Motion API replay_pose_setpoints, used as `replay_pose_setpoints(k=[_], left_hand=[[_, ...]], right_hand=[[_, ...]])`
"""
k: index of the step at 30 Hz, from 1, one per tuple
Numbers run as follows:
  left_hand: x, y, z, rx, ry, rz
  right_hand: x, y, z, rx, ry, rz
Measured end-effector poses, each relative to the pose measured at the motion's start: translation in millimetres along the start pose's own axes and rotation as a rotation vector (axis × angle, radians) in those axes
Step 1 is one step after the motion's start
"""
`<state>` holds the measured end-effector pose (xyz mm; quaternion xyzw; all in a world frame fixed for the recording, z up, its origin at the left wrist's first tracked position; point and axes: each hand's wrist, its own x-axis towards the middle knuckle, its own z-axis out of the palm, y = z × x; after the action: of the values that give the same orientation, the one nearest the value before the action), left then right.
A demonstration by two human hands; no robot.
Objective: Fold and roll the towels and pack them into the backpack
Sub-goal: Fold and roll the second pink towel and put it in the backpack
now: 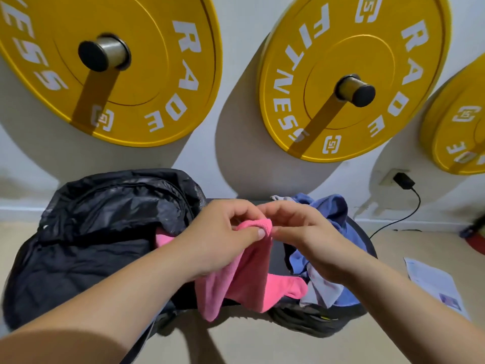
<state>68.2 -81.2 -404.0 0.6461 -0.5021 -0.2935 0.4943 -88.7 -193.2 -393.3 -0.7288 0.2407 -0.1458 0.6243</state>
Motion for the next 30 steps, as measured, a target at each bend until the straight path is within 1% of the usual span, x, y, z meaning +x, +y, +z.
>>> replay_pose_setpoints(k=[2, 4, 6, 8, 9, 11, 13, 16, 18, 21, 22, 24, 26, 28, 30], left_hand=[[1.0, -3.8, -2.3, -0.068, 0.027, -0.004], [2.4, -10.2, -6.0, -0.113, 0.031, -0.032], [1.5, -16.6, -10.2, -0.084, -0.026, -0.099], [-1.9, -20.2, -13.2, 0.022, -0.159, -0.170], [-2.7, -22.8, -14.1, 0.115, -0.220, -0.189], [-3.0, -26.3, -15.6, 0.285, -0.261, -0.203], [-2.5, -27.7, -17.6, 0.342, -0.235, -0.215], [1.6, -26.8, -20.4, 0.168, -0.158, -0.294], [5.6, -28.1, -24.2, 0.129, -0.092, -0.311], [12.2, -32.9, -37.1, 0.265, 0.037, -0.281], [12.9, -33.3, -41.3, 0.279, 0.081, -0.281], [13.1, -33.8, -46.6, 0.245, 0.153, -0.266], [10.9, -33.2, -47.3, 0.243, 0.173, -0.238], [7.3, -29.9, -43.2, 0.217, 0.116, -0.209], [0.8, -18.6, -36.3, 0.176, 0.000, -0.153]], right_hand=[[4.0, 2.1, -5.4, 0.051, -0.044, 0.040], [8.2, 5.4, -11.2, 0.039, -0.087, 0.079], [11.0, 9.4, -11.9, -0.014, -0.081, 0.082], [13.3, 12.3, -10.3, -0.022, -0.015, 0.047], [14.8, 13.6, -10.2, -0.013, 0.037, 0.029], [19.6, 20.4, -13.3, -0.007, 0.169, 0.000], [25.1, 30.5, -20.2, -0.042, 0.333, 0.006], [28.4, 47.5, -36.8, -0.151, 0.558, 0.088], [26.8, 55.4, -48.6, -0.151, 0.644, 0.162], [23.3, 63.3, -60.0, -0.130, 0.723, 0.240], [22.8, 64.5, -61.9, -0.122, 0.744, 0.253], [22.0, 63.5, -62.6, -0.077, 0.760, 0.264], [21.7, 59.8, -60.0, 0.023, 0.729, 0.258], [20.9, 53.5, -52.2, 0.095, 0.654, 0.248], [19.5, 47.0, -39.6, 0.104, 0.545, 0.220]])
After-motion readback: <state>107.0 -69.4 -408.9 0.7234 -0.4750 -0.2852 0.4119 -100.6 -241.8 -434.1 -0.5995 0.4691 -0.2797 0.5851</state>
